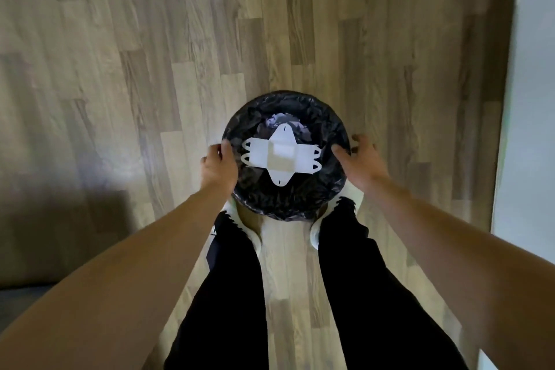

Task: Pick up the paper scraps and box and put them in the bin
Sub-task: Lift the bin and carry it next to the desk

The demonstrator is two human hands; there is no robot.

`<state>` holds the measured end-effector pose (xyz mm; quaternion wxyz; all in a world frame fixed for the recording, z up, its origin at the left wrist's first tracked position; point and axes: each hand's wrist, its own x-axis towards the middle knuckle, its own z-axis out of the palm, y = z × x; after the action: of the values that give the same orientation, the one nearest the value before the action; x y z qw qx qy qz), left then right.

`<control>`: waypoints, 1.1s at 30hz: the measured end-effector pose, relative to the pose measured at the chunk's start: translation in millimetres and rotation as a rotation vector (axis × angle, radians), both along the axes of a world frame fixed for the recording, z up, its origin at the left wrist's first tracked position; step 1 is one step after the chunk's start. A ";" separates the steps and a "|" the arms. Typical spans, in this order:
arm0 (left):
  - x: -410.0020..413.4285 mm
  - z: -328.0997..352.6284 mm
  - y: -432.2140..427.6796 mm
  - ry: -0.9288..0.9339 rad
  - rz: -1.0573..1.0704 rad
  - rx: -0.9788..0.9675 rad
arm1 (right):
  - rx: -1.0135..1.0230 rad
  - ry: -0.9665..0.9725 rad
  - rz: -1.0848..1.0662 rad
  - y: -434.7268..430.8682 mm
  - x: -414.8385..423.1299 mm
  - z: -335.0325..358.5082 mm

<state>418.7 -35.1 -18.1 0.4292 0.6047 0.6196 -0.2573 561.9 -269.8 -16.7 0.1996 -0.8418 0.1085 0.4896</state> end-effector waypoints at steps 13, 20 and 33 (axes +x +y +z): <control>0.4 81.2 6.2 -0.240 0.253 -0.002 | 0.026 0.013 -0.271 6.1 -10.0 68.6; 53.6 265.4 33.8 -0.430 0.251 -0.112 | 0.065 -0.112 -0.383 31.3 44.8 283.8; 142.3 551.0 29.3 -0.701 0.115 -0.120 | 0.410 -0.360 -0.746 -4.8 78.3 579.3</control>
<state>561.0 -5.7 533.0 0.6640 0.5942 0.4515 -0.0455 640.2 -274.7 562.6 0.5401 -0.7600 0.2687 0.2417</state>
